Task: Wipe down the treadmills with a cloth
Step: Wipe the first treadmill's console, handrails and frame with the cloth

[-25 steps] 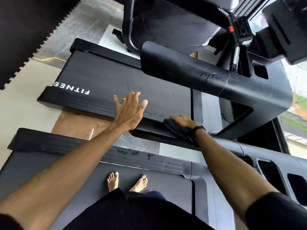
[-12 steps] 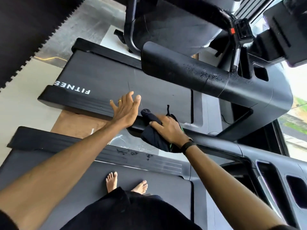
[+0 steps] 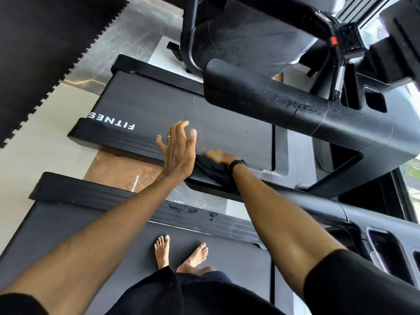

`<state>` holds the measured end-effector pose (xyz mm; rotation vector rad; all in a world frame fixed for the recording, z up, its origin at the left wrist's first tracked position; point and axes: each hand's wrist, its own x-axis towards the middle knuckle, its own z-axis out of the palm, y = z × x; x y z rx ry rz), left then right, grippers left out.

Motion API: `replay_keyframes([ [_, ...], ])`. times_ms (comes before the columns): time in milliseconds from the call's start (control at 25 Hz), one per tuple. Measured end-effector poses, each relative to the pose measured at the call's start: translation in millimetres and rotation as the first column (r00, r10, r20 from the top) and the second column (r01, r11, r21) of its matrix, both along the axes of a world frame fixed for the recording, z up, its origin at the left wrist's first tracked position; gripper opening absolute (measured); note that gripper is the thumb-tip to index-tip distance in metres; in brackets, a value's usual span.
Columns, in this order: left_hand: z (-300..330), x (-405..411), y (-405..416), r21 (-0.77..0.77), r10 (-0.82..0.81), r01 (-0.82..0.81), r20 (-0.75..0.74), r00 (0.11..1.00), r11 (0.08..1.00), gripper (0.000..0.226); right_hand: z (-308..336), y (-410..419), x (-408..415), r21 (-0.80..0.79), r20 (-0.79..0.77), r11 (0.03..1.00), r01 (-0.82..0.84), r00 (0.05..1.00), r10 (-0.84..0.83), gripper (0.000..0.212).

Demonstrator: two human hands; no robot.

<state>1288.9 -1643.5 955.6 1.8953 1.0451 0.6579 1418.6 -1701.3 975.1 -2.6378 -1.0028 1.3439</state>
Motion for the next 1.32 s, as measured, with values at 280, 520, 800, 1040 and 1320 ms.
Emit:
replay_keyframes([
  [280, 1.8, -37.7, -11.4, -0.229, 0.063, -0.011, 0.221, 0.973, 0.973, 0.073, 13.5, -53.1, -53.5, 0.491, 0.375, 0.769, -0.409, 0.896, 0.237, 0.041],
  [520, 7.2, -49.9, 3.0, -0.252, 0.081, -0.052, 0.107, 0.991, 0.966, 0.084, 3.5, -68.4, 6.4, 0.184, 0.276, 0.959, -0.214, 0.948, 0.158, 0.052],
  [800, 10.4, -59.2, -0.1, -0.266, 0.094, -0.080, 0.037, 0.995, 0.960, 0.070, 12.4, 25.1, -61.4, 0.189, 0.151, 0.970, -0.153, 0.981, 0.125, 0.045],
  [1040, 22.2, -45.2, 4.0, -0.103, 0.015, -0.015, 0.003, 1.000, 0.995, 0.078, -2.9, -28.8, -112.4, 0.434, 0.626, 0.727, -0.532, 0.759, 0.182, 0.041],
  [1320, 34.9, -22.5, -30.6, 0.102, -0.168, 0.171, -0.040, 0.985, 0.980, 0.081, -11.9, -74.2, -96.9, 0.590, 0.624, 0.682, -0.433, 0.780, -0.045, 0.045],
])
